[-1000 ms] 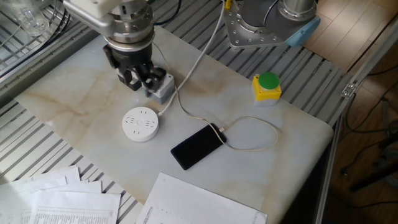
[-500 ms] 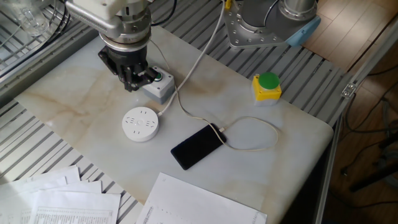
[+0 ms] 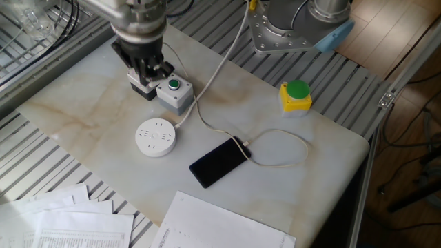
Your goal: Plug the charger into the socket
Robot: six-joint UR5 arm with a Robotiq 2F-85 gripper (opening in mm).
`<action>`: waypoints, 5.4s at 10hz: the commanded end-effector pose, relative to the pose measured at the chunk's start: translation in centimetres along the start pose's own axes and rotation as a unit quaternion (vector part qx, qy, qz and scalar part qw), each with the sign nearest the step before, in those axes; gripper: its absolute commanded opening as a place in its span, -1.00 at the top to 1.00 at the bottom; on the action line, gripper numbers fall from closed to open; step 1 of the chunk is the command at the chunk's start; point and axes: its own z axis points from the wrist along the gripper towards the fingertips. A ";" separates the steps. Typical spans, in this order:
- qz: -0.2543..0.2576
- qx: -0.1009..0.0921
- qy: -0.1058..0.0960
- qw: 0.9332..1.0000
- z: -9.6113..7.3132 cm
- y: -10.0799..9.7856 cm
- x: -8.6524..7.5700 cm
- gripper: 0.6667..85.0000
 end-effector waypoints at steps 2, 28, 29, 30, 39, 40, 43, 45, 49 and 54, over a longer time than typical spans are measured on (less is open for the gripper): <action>0.026 -0.003 -0.016 1.000 0.2 -1.1 1.3 0.99; -0.005 -0.072 -0.056 0.996 6.4 -4.3 5.6 -0.15; -0.011 -0.068 -0.061 0.996 6.7 -4.7 5.7 -0.15; -0.013 -0.070 -0.062 0.996 6.8 -4.6 5.8 -0.15; -0.002 -0.080 -0.088 0.993 7.9 -4.5 5.4 -0.07; -0.001 -0.082 -0.091 0.992 8.0 -4.4 5.3 -0.07; 0.001 -0.084 -0.094 0.992 8.1 -4.4 5.4 -0.06; 0.002 -0.084 -0.097 0.992 8.2 -4.5 5.4 -0.05; 0.004 -0.086 -0.100 0.991 8.4 -4.5 5.5 -0.04; 0.010 -0.094 -0.106 0.990 8.8 -4.1 5.6 -0.04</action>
